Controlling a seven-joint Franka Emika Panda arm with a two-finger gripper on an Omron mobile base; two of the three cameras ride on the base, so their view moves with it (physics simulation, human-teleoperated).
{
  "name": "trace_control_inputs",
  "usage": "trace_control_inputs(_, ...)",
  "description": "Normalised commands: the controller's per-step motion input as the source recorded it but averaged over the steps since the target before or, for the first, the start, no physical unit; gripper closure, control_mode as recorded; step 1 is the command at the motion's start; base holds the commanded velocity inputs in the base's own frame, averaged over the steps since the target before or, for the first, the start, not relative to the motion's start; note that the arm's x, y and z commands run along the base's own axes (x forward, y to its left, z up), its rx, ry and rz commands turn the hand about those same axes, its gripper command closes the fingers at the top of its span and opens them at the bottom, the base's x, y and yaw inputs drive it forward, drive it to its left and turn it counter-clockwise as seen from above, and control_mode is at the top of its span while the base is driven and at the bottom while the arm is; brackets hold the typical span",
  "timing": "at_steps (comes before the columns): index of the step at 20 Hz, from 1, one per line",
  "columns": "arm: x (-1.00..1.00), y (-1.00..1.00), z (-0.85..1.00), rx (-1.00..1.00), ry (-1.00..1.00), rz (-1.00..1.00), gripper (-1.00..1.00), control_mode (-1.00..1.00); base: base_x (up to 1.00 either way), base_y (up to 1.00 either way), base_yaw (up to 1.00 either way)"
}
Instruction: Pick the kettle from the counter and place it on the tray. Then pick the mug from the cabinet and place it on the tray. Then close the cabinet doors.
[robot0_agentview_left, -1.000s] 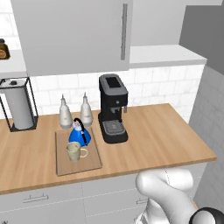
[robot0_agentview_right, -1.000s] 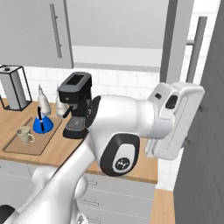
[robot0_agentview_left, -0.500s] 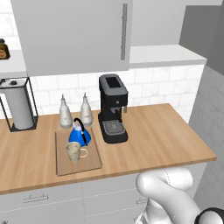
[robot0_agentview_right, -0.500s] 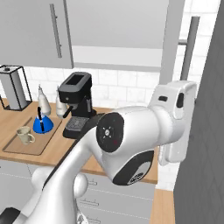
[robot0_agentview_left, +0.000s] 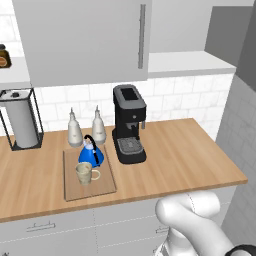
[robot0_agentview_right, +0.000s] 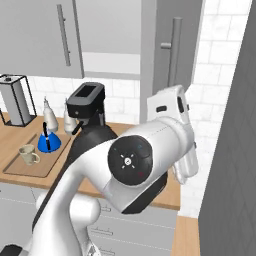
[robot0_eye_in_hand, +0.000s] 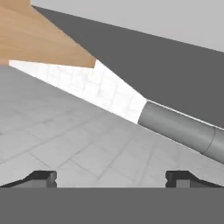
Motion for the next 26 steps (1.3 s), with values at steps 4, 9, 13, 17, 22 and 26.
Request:
trace_control_inputs(4,0.54,0.70,-0.11,-0.08,0.07,0.31,-1.00,-1.00,0.00,0.00,0.00)
trace_control_inputs(9,0.56,0.75,-0.11,-0.08,0.05,0.27,-1.00,-1.00,0.00,0.00,0.00)
trace_control_inputs(13,0.65,0.76,-0.13,-0.05,0.03,0.21,-1.00,-1.00,0.00,0.00,0.00)
trace_control_inputs(17,0.76,0.73,-0.08,0.00,0.00,0.18,-1.00,-1.00,0.00,0.00,0.00)
trace_control_inputs(22,0.96,0.56,-0.09,0.00,0.03,0.17,-1.00,-1.00,0.00,0.00,0.00)
trace_control_inputs(26,1.00,0.34,-0.16,0.01,0.11,0.10,-1.00,-1.00,0.00,0.00,0.00)
